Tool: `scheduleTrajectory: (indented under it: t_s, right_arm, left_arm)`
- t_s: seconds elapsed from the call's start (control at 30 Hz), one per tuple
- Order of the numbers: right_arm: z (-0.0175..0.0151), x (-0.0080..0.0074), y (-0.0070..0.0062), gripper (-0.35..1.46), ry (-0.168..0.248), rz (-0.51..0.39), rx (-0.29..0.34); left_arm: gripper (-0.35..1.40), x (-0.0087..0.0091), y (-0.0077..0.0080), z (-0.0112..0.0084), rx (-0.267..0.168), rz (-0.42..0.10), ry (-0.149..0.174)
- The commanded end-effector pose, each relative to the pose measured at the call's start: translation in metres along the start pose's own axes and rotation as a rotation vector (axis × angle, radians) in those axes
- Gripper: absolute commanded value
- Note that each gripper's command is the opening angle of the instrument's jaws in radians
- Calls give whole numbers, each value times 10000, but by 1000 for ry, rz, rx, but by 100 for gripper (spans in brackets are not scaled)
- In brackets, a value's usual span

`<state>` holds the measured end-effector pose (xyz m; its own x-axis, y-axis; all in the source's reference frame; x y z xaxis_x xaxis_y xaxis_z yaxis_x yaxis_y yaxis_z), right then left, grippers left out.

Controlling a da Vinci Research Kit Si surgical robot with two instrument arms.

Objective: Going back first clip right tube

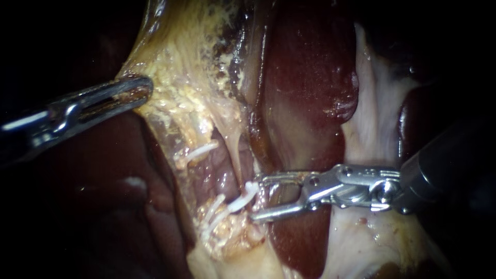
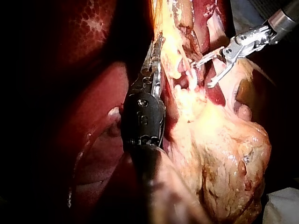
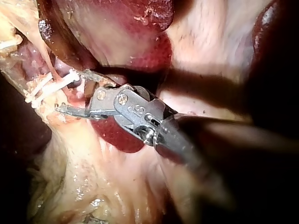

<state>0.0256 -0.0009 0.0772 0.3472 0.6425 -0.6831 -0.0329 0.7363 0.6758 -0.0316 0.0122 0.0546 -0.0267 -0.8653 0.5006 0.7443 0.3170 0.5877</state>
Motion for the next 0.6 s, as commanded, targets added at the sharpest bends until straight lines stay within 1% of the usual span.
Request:
scheduleTrajectory:
  t_s: [0.03, 0.1, 0.2, 0.33, 0.53, 0.6]
  right_arm:
    - [-3, 0, 0, 60, 2, -13, 1]
    - [-9, 1, -1, 60, 11, -30, 6]
    - [-24, 11, -3, 60, 18, -105, 13]
    - [-51, 36, -6, 60, 33, -187, 5]
    - [-90, 79, -10, 60, 102, -286, -13]
    - [-97, 89, -12, 60, 117, -302, -16]
  left_arm:
    - [-35, 1, 0, 0, 0, 0, 0]
    - [-35, 1, 0, 0, 0, 0, 0]
    - [-35, 1, 0, 0, 0, 0, 0]
    - [-35, 1, 1, 0, -1, 1, 2]
    - [-35, 2, 0, 1, -1, 1, 2]
    - [-35, 3, 0, 1, -1, 1, 2]
